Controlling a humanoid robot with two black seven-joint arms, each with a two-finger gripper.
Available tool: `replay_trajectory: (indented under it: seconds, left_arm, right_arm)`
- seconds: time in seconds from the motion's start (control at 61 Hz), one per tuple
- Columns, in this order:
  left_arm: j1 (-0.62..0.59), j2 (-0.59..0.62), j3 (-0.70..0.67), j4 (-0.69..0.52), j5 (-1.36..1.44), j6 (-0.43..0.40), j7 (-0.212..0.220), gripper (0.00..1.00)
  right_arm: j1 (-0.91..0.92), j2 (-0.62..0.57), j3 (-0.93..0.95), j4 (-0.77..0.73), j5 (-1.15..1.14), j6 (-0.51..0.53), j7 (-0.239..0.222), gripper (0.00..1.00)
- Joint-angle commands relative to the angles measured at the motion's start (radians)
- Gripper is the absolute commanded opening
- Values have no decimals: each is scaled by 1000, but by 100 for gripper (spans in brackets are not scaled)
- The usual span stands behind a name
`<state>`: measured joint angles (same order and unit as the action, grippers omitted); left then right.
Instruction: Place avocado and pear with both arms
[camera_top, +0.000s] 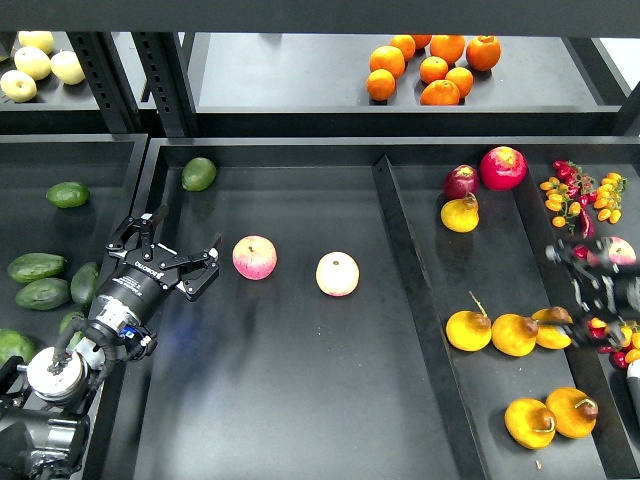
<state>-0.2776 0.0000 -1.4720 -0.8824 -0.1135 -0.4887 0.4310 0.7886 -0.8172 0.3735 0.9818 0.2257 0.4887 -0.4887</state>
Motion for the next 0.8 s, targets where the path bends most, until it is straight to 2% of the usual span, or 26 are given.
replay_trajectory:
  seconds: [0.0,0.262,0.426,0.787]
  left_arm:
    - [-2,0,12,0,0,0,0,99]
    - [-9,0,25,8,0,0,0,99]
    - [-9,0,30,2,0,0,-3,99]
    - [-12,0,33,8,-2,0,-3,99]
  right_arm:
    - [-31,64,119,-29,47,0,0,99]
    - [-184,233,424,-71,107,0,0,100]
    - [-328,418,682,-63,107,0,0,100]
    - [-443,676,903,-32,106,0,0,100]
